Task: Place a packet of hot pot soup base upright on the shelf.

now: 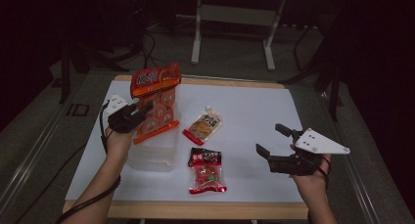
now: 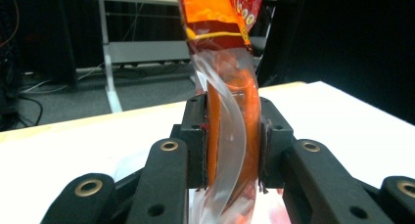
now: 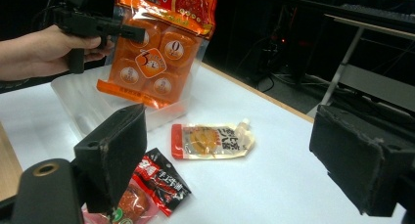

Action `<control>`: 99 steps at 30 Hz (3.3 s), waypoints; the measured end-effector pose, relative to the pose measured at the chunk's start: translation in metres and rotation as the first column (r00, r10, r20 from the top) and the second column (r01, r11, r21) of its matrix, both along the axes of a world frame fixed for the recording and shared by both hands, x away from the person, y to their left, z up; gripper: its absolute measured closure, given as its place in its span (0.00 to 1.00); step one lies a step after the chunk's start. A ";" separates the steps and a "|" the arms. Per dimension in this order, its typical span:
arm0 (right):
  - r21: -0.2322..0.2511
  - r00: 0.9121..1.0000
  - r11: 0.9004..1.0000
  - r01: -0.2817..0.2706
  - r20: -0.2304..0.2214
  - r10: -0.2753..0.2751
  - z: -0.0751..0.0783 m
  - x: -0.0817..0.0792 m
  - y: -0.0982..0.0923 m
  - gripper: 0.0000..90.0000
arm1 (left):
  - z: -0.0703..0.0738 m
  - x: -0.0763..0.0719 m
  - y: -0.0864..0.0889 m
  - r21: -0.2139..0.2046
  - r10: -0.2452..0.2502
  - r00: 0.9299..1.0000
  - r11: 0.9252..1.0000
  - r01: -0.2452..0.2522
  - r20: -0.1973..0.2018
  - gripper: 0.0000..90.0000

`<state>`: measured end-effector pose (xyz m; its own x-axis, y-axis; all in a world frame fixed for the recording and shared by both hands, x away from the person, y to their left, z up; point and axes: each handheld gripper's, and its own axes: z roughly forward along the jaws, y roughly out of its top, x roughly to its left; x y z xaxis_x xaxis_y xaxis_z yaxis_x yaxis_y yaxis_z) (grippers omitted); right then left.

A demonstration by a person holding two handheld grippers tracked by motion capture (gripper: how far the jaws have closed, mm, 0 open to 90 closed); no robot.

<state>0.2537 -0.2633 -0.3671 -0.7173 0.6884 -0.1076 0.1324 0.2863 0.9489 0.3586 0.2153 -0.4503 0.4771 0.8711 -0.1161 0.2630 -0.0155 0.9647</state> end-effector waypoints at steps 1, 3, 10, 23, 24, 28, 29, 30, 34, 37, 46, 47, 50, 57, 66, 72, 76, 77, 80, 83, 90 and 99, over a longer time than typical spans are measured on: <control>-0.001 1.000 1.000 -0.003 -0.003 0.003 0.000 0.000 0.000 0.15 | 0.000 0.000 0.001 0.010 0.000 1.000 1.000 0.000 -0.010 0.79; -0.001 1.000 1.000 -0.005 -0.004 0.005 -0.001 0.000 0.000 0.15 | 0.000 0.000 0.001 0.018 0.000 1.000 1.000 0.000 -0.018 0.79; 0.001 1.000 1.000 -0.020 -0.023 0.020 -0.005 0.000 0.003 0.15 | -0.005 -0.002 0.008 0.057 0.003 0.999 0.998 0.000 -0.042 0.79; -0.012 0.998 0.999 -0.046 -0.048 0.045 -0.012 0.001 0.008 0.15 | -0.021 -0.007 0.027 0.064 0.020 0.997 0.998 -0.015 -0.080 0.74; -0.016 0.998 0.999 -0.047 -0.049 0.047 -0.013 0.001 0.008 0.15 | -0.022 -0.007 0.027 0.065 0.022 0.997 0.998 -0.017 -0.079 0.73; -0.016 0.998 0.999 -0.051 -0.049 0.051 -0.013 0.001 0.009 0.15 | -0.022 -0.008 0.026 0.071 0.035 0.996 0.997 -0.029 -0.077 0.67; -0.017 0.998 0.999 -0.051 -0.047 0.050 -0.013 0.001 0.009 0.15 | -0.022 -0.008 0.027 0.063 0.029 0.997 0.998 -0.024 -0.073 0.65; -0.016 0.998 0.999 -0.051 -0.048 0.050 -0.013 0.001 0.009 0.15 | -0.022 -0.010 0.028 0.060 0.035 0.997 0.998 -0.031 -0.066 0.64; -0.014 0.997 0.999 -0.050 -0.052 0.049 -0.014 0.000 0.009 0.15 | -0.019 -0.015 0.031 0.034 0.036 0.998 0.999 -0.034 -0.048 0.46; -0.019 0.998 0.999 -0.049 -0.049 0.048 -0.015 0.001 0.009 0.15 | -0.018 -0.018 0.031 0.041 0.034 0.999 0.999 -0.033 -0.034 0.33; -0.015 0.998 0.999 -0.050 -0.047 0.049 -0.020 0.003 0.011 0.15 | -0.008 -0.034 0.040 -0.018 0.000 0.999 1.000 -0.001 -0.044 0.02; -0.014 0.997 0.999 -0.053 -0.049 0.052 -0.020 0.003 0.010 0.15 | -0.006 -0.036 0.040 -0.007 0.003 0.999 1.000 -0.003 -0.051 0.02; -0.028 0.997 0.998 -0.063 -0.047 0.062 -0.021 0.004 0.011 0.16 | -0.003 -0.042 0.042 0.005 -0.006 0.998 1.000 0.007 -0.063 0.02; -0.035 0.995 0.995 -0.091 -0.053 0.089 -0.025 0.007 0.015 0.20 | 0.004 -0.059 0.044 0.024 -0.029 0.998 0.999 0.030 -0.049 0.02; -0.012 0.993 0.994 -0.104 -0.057 0.104 -0.028 0.013 0.015 0.18 | 0.007 -0.085 0.046 -0.016 -0.075 0.997 0.997 0.074 -0.032 0.02; 0.010 0.990 0.990 -0.137 -0.042 0.137 -0.030 0.017 0.016 0.15 | 0.006 -0.104 0.040 -0.023 -0.110 0.994 0.994 0.109 -0.018 0.02; 0.000 0.986 0.989 -0.150 -0.077 0.150 -0.032 0.019 0.021 0.15 | 0.003 -0.115 0.034 -0.005 -0.134 0.991 0.991 0.134 -0.005 0.02; 0.004 0.984 0.988 -0.153 -0.089 0.152 -0.032 0.020 0.022 0.15 | 0.003 -0.118 0.032 -0.011 -0.143 0.990 0.990 0.143 -0.002 0.02; 0.009 0.980 0.987 -0.158 -0.118 0.158 -0.035 0.022 0.024 0.15 | 0.001 -0.124 0.028 -0.007 -0.165 0.986 0.986 0.165 -0.001 0.02; 0.012 0.977 0.986 -0.167 -0.135 0.167 -0.040 0.026 0.027 0.13 | -0.001 -0.131 0.022 0.001 -0.181 0.983 0.983 0.181 0.011 0.02; 0.007 0.971 0.981 -0.196 -0.142 0.195 -0.048 0.033 0.041 0.12 | -0.011 -0.148 0.006 0.059 -0.249 0.969 0.967 0.247 0.013 0.02; -0.005 0.955 0.974 -0.226 -0.197 0.221 -0.065 0.047 0.057 0.20 | -0.022 -0.158 -0.002 0.068 -0.293 0.956 0.954 0.291 0.022 0.02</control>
